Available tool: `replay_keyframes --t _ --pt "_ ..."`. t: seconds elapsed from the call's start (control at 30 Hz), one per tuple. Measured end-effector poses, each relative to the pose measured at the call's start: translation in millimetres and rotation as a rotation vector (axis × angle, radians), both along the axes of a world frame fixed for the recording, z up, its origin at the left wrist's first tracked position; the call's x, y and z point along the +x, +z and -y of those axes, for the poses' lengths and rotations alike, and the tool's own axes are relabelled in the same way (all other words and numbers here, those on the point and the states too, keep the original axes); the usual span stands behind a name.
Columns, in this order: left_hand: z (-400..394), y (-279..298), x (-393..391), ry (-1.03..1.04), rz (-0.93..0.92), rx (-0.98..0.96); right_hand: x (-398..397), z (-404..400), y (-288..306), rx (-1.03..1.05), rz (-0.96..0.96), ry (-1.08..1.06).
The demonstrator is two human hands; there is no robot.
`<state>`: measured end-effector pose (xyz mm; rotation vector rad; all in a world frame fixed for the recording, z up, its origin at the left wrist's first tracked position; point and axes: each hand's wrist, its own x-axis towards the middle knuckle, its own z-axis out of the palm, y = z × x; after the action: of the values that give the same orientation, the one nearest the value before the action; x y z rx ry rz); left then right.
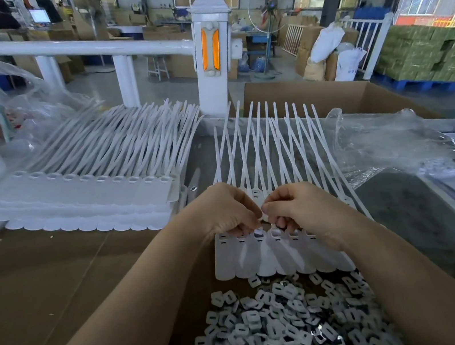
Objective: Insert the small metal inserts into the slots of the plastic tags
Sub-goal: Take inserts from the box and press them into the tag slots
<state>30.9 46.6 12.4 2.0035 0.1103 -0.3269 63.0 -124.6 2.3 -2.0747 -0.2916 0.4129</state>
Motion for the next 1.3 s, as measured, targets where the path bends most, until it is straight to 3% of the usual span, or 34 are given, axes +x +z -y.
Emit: replay_keyframes --t 1.3 --pt "12.3 -3.2 1.1 -0.026 0.047 0.318 -2.9 -1.9 1.2 0.003 -0.004 -0.004"
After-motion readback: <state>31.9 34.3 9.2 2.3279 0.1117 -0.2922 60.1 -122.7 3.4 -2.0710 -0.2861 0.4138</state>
